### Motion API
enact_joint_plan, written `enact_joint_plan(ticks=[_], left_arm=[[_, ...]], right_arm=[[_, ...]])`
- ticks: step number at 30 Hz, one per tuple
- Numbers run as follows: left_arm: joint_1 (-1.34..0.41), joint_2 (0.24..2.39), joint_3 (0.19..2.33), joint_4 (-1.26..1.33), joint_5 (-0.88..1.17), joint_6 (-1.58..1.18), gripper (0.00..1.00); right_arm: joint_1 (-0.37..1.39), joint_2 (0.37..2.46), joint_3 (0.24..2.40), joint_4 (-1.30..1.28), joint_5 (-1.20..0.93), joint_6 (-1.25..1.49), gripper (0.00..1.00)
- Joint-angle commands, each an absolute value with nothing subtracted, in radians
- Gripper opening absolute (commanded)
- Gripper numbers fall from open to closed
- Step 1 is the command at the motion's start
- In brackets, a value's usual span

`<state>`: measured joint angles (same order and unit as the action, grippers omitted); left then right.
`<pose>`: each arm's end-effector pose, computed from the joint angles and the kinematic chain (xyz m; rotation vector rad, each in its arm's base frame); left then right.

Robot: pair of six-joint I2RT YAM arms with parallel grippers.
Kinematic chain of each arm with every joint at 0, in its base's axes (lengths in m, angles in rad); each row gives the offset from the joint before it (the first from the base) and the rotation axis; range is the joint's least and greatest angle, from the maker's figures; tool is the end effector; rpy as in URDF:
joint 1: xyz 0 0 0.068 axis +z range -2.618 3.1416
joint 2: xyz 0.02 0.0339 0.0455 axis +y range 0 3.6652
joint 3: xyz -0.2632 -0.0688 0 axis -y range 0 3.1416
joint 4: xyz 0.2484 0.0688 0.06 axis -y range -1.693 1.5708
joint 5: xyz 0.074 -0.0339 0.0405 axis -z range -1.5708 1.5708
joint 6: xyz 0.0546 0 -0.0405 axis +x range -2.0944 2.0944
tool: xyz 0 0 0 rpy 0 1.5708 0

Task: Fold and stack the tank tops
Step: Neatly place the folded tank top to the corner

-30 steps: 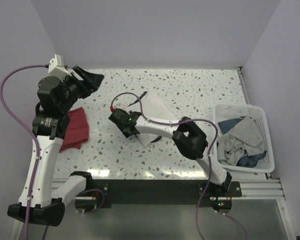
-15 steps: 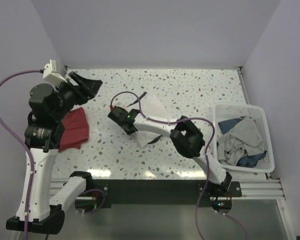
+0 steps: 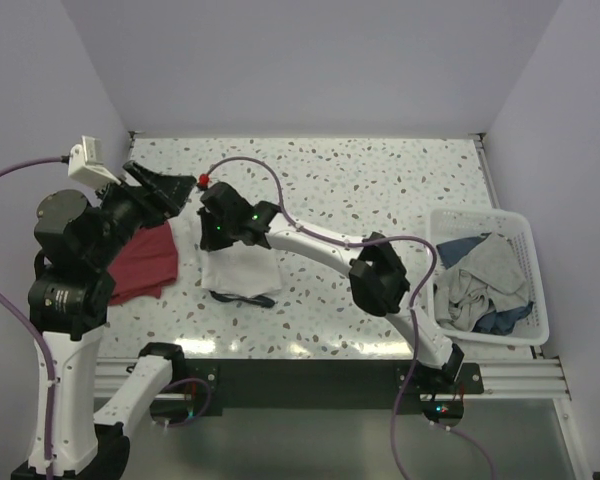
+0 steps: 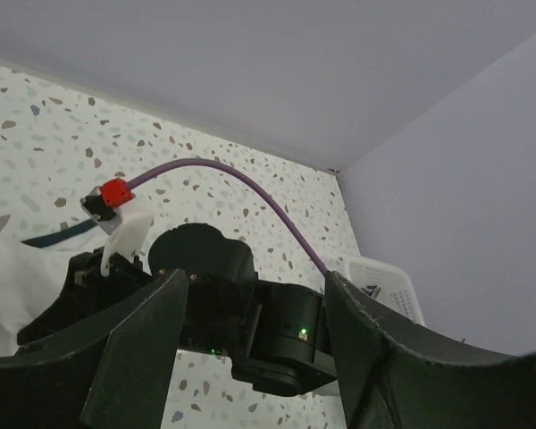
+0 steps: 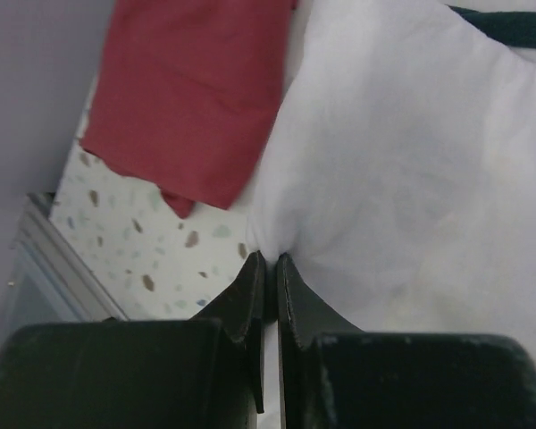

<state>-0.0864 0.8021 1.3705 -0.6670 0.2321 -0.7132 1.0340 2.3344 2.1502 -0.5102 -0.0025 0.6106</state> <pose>0.1390 -0.0246 0.4745 -0.3575 1.6922 -0.7912 0.2842 0.4779 0.2348 -0.5095 2.3640 0.8323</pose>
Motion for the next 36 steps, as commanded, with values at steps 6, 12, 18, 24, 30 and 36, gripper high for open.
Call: enact_joint_plan(ticks=[6,12,18,24,30,36], left_arm=[[-0.083,0.779,1.408,-0.744,0.255,-0.678,0.68],[-0.083,0.764,1.390,-0.738,0.271,-0.684,0.68],[-0.083,0.765,1.390,-0.735,0.275,-0.683,0.68],[-0.083,0.775,1.379,-0.721,0.296,-0.684,0.68],[-0.084,0.784,1.371,-0.715,0.311,-0.689,0.68],[-0.084,0.785,1.367,-0.710,0.318,-0.689,0.68]], right_arm=[[1.040,2.396,2.210,-0.088,-0.155,0.857,0.00],[1.052,2.485,2.312,0.051,-0.143,0.916,0.00],[1.083,2.540,2.444,0.080,-0.104,0.891,0.00],[1.097,2.575,2.482,0.136,-0.075,0.870,0.00],[1.111,2.638,2.562,0.163,-0.038,0.862,0.00],[1.120,2.691,2.592,0.201,-0.021,0.884,0.00]])
